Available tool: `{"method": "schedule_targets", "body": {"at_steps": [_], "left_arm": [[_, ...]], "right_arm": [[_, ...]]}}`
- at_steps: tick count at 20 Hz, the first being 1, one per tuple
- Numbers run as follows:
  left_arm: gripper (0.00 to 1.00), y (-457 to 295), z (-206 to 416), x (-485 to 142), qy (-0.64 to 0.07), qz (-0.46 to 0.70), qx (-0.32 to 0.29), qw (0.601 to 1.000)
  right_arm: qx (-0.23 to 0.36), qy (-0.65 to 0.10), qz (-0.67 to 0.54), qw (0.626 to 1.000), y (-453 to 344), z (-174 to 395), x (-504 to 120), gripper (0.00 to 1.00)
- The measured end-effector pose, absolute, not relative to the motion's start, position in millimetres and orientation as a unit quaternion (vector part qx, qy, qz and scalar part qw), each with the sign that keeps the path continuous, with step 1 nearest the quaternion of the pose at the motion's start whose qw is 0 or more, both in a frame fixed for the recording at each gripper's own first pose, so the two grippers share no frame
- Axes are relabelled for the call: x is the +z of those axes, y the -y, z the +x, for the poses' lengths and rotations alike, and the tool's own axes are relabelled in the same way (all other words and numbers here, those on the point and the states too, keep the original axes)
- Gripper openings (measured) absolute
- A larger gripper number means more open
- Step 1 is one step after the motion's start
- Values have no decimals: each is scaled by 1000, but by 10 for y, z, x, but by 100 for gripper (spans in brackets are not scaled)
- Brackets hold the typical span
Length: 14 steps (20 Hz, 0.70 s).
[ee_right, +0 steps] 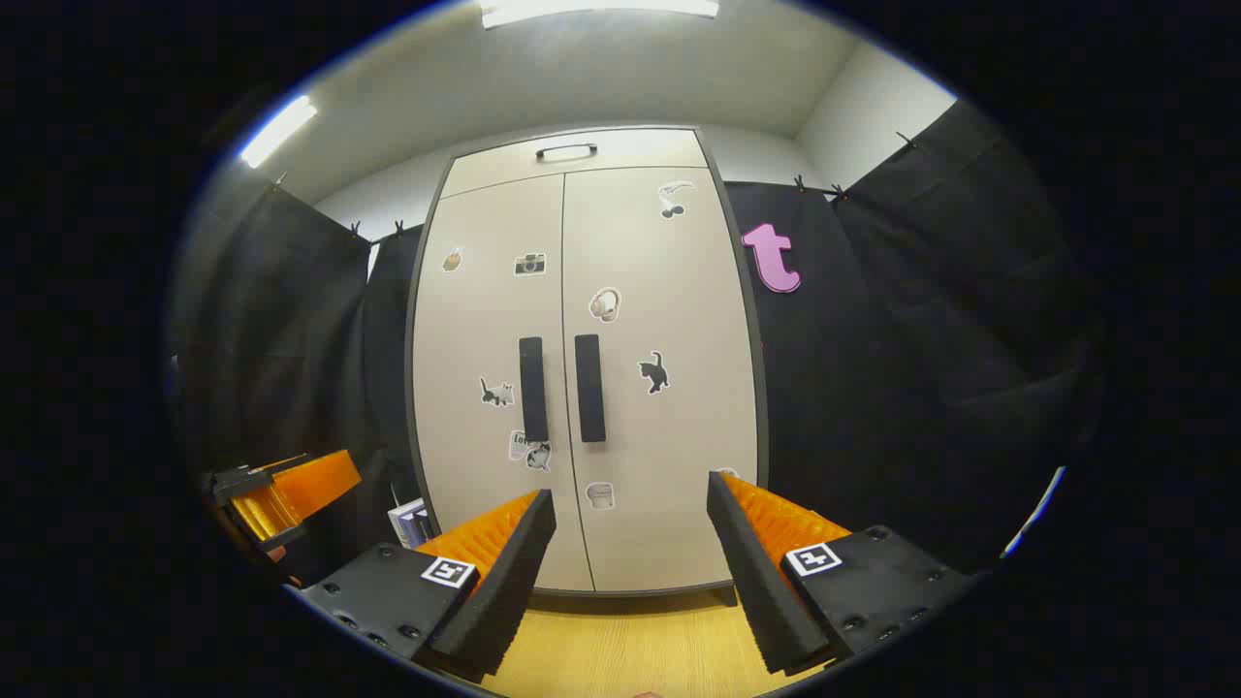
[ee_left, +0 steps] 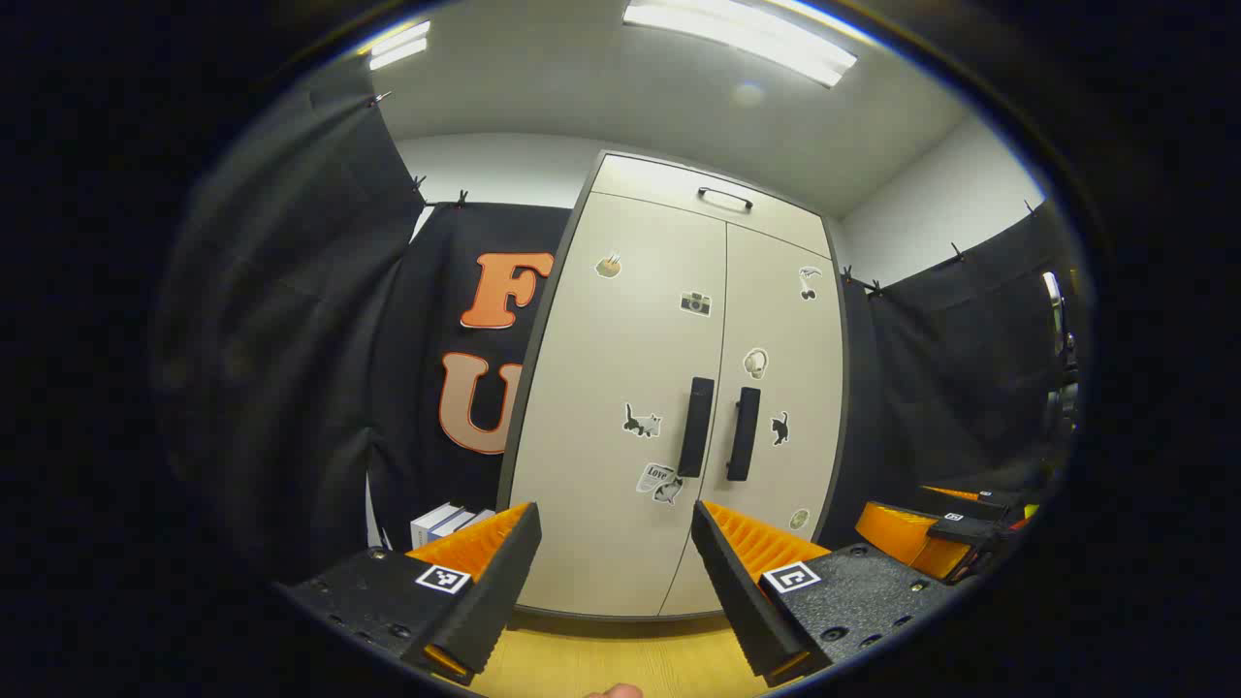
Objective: Open the right door of the double-door shoe cabinet with the right hand, and open the left door with the left hand.
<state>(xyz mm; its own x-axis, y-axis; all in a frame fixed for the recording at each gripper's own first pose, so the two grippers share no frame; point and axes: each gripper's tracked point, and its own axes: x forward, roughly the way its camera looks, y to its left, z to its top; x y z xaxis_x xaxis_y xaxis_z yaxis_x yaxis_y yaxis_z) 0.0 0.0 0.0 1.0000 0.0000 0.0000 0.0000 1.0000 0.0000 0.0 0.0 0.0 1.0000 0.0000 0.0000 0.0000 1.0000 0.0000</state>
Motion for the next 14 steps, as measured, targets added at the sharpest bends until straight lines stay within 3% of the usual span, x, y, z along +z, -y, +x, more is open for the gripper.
{"method": "schedule_targets", "body": {"at_steps": [1, 9, 10, 11, 14], "left_arm": [[94, -33, 7, -9, 1, 1, 4, 1000], [94, -205, 28, -49, 1, -2, 23, 1000], [94, -197, 40, -43, 2, 1, 23, 1000], [94, -195, 27, -33, 4, 6, 22, 1000], [94, -178, 25, 6, 12, 11, 20, 1000]], "right_arm": [[-5, -1, -3, 1000, 27, 0, -9, 100], [-16, 1, -3, 1000, 51, 30, -19, 100], [-18, 0, -2, 1000, 56, 36, -27, 93], [-18, -1, 0, 1000, 60, 45, -27, 100], [-19, -2, 0, 1000, 53, 43, -38, 100]]}}
